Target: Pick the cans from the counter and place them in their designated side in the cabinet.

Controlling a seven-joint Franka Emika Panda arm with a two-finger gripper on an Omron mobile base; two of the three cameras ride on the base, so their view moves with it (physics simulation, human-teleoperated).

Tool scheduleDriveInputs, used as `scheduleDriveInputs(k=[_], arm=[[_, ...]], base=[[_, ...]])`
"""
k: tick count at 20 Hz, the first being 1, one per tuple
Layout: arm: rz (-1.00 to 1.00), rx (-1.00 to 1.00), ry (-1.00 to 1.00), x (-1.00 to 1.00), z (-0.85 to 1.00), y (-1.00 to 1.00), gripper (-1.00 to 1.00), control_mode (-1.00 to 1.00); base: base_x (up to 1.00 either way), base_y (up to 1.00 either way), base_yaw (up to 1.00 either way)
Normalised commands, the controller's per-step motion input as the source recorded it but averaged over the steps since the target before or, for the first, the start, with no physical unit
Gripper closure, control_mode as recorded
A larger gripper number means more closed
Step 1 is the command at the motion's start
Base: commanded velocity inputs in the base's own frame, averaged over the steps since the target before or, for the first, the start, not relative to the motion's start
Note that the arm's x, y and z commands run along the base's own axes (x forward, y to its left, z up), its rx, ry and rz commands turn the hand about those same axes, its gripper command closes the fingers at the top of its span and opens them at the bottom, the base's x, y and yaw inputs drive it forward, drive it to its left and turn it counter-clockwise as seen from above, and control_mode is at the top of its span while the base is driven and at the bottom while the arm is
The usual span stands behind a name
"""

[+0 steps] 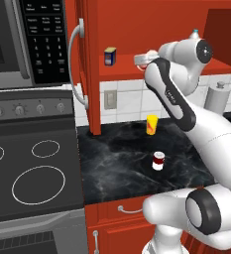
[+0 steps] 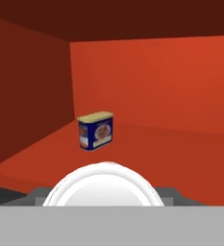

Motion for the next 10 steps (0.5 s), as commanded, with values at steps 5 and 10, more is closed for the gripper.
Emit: scheduleDriveInputs(k=[5,10], arm=[[0.00,0.00,0.05,0.21,-0.04,0.00,1.00,-1.00],[0.00,0.00,0.05,0.22,-0.04,0.02,1.00,-1.00]], base=[[0.00,0.00,0.00],[0.00,0.00,0.00]])
